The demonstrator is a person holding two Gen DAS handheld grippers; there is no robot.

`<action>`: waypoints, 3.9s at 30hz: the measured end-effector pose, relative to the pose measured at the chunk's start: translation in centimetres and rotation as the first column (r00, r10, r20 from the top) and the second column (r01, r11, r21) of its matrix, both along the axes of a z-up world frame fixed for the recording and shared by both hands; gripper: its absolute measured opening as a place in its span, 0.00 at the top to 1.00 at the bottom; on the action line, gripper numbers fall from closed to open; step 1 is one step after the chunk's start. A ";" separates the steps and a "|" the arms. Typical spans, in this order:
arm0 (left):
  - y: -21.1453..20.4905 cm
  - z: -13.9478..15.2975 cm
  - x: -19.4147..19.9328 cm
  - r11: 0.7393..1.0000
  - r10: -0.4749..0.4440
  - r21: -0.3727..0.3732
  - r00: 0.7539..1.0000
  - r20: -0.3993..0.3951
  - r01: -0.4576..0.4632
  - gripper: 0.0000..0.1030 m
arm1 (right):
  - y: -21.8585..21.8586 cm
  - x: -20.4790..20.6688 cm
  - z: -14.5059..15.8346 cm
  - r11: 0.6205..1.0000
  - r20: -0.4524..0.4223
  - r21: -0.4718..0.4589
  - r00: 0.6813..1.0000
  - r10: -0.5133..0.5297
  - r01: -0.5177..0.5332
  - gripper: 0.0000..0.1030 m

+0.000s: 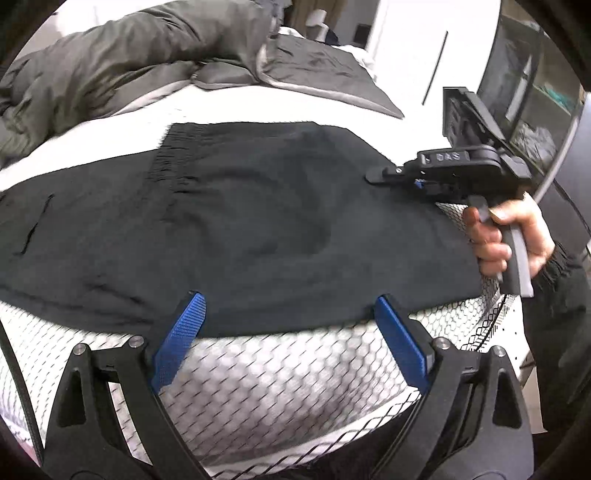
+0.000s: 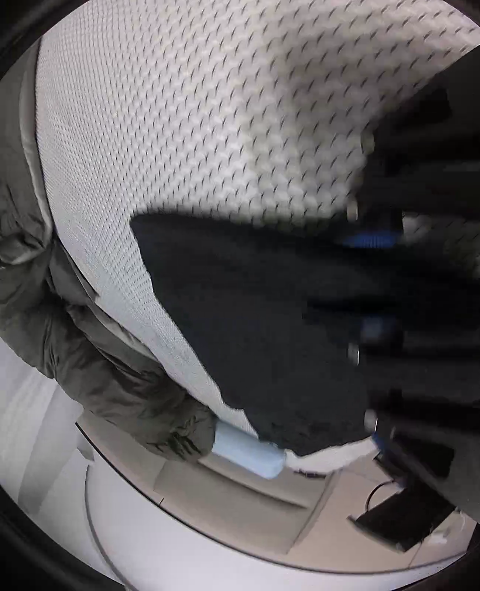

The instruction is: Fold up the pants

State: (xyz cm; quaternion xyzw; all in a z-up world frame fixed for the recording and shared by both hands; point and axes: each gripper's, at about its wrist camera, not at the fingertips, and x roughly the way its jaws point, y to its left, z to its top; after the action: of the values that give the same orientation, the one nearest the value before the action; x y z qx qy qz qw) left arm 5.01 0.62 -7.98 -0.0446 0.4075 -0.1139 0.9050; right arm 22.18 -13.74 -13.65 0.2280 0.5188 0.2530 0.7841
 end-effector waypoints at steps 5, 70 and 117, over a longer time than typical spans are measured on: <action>2.7 0.3 -0.7 0.997 0.067 0.033 0.998 0.002 -0.067 0.11 | 1.6 4.0 1.8 0.970 0.084 -0.241 0.996 0.042 -0.021 0.84; 2.5 -0.9 26.0 0.998 -0.053 -0.056 0.975 -0.217 0.042 0.70 | 12.4 7.9 1.4 0.802 0.163 -0.597 0.983 0.082 0.032 0.56; 35.7 2.2 1.9 0.651 0.718 -0.314 0.695 -0.040 -0.691 1.00 | 1.3 -15.5 7.6 0.864 0.398 -0.421 0.912 -0.098 0.277 0.17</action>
State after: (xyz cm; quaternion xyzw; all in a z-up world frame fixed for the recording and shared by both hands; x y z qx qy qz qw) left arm 6.91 36.30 -5.76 -0.3331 0.2954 0.1830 0.8765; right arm 6.65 -12.44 -6.07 0.0310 0.3850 0.0789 0.9190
